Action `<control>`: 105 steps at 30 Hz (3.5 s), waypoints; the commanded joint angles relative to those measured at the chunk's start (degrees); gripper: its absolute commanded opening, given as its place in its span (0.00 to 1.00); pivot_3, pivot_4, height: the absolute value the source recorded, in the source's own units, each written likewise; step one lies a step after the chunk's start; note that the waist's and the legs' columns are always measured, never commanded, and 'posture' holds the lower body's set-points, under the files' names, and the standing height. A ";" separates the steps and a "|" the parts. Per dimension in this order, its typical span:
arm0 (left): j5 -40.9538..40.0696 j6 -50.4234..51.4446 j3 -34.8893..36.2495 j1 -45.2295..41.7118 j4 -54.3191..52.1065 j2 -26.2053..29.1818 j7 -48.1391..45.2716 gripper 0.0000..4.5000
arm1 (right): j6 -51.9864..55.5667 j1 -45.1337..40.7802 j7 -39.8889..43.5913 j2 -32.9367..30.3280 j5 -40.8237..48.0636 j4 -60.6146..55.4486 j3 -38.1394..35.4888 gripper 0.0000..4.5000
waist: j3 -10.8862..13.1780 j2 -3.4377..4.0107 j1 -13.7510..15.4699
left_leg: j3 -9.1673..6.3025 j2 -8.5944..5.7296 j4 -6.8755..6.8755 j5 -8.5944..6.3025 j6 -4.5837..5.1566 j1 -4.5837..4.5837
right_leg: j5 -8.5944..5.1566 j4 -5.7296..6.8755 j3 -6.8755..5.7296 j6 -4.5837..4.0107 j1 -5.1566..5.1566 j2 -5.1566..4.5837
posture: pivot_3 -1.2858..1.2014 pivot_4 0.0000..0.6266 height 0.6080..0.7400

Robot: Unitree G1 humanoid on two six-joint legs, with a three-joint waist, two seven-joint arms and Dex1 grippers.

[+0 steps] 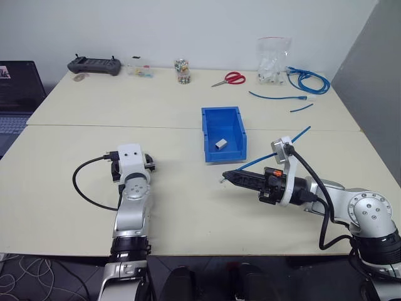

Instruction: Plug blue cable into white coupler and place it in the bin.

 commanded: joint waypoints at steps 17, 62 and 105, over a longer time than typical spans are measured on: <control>-6.03 -5.97 5.40 -8.50 8.46 -4.52 2.16 0.45 | 0.43 0.89 -1.46 -1.69 0.56 -2.39 -3.49 0.04 | -0.01 -0.01 0.59 | 0.01 -0.05 0.04 0.01 -0.02 0.02 | 0.03 0.03 -0.01 0.03 0.02 0.02 | 0.52 0.24 1.00; -10.84 -29.65 -31.35 -8.22 19.47 18.01 -97.92 0.17 | -20.13 -7.11 36.97 -0.66 -67.39 1.16 20.95 0.04 | 0.02 0.14 -0.34 | 0.01 -0.11 0.06 0.08 -0.05 0.08 | 0.00 0.08 -0.02 -0.07 -0.01 0.28 | 0.52 0.24 1.00; -10.38 -25.93 -29.53 -5.54 12.71 16.58 -97.06 0.17 | -18.37 -8.31 46.98 5.54 -86.38 14.12 31.94 0.04 | -0.73 0.54 -0.61 | 0.06 -0.05 0.02 0.08 -0.01 0.93 | -0.04 0.15 0.00 -0.12 0.62 0.40 | 0.52 0.24 1.00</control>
